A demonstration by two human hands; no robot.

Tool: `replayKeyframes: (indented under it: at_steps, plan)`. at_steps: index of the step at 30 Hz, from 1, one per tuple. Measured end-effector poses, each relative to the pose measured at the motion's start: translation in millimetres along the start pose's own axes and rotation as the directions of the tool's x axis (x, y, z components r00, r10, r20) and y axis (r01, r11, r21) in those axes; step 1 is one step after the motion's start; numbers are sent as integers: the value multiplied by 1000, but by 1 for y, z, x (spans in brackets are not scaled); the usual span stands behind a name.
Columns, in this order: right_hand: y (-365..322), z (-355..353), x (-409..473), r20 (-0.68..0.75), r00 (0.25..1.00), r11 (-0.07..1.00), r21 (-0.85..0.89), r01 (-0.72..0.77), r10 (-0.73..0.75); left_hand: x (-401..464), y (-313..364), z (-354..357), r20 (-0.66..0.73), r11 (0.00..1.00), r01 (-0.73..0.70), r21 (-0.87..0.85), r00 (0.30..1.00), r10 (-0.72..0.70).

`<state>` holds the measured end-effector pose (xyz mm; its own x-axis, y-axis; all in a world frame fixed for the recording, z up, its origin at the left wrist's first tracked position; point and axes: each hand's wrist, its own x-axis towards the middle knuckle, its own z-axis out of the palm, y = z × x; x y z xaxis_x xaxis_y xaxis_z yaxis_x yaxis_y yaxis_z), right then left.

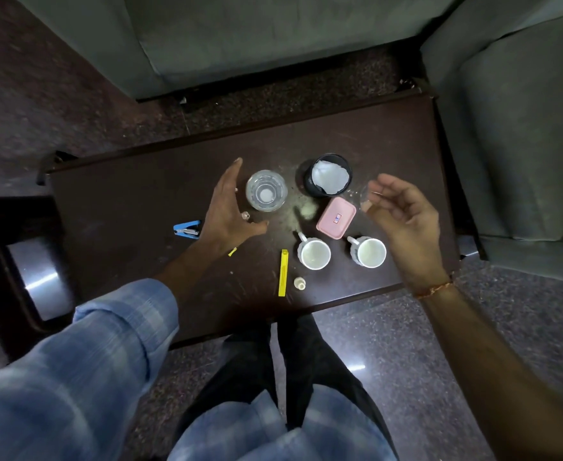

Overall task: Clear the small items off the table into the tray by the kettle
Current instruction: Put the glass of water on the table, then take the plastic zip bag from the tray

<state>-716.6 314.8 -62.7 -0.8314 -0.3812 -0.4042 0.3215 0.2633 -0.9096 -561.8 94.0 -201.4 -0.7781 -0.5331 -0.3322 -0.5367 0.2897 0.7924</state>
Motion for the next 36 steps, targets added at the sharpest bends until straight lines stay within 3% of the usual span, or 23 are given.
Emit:
replayKeyframes:
  at_steps: [7, 11, 18, 23, 30, 36]
  plan:
    - [6, 45, -11, 105, 992, 997, -53, -61, 66, -43, -20, -32, -70, 995, 6, -96, 997, -12]
    - [-5, 60, -19, 125, 991, 997, -74, -27, 36, -78, -16, -48, -44, 988, 56, -141, 997, -63]
    - [-46, 77, -49, 191, 980, 997, -44, 69, -59, -114, 22, -101, -95, 990, -17, -141, 995, 4]
    - [-79, 104, -68, 276, 950, 988, -9, 155, -147, -136, 59, -140, -215, 991, -78, -113, 975, 53]
    - [-110, 161, -88, 493, 843, 974, 43, 222, -214, -203, 90, -178, -483, 986, -60, -153, 875, -22]
    - [-120, 219, -127, 631, 738, 958, 31, 284, -239, -267, 79, -219, -617, 982, -31, -184, 781, -91]
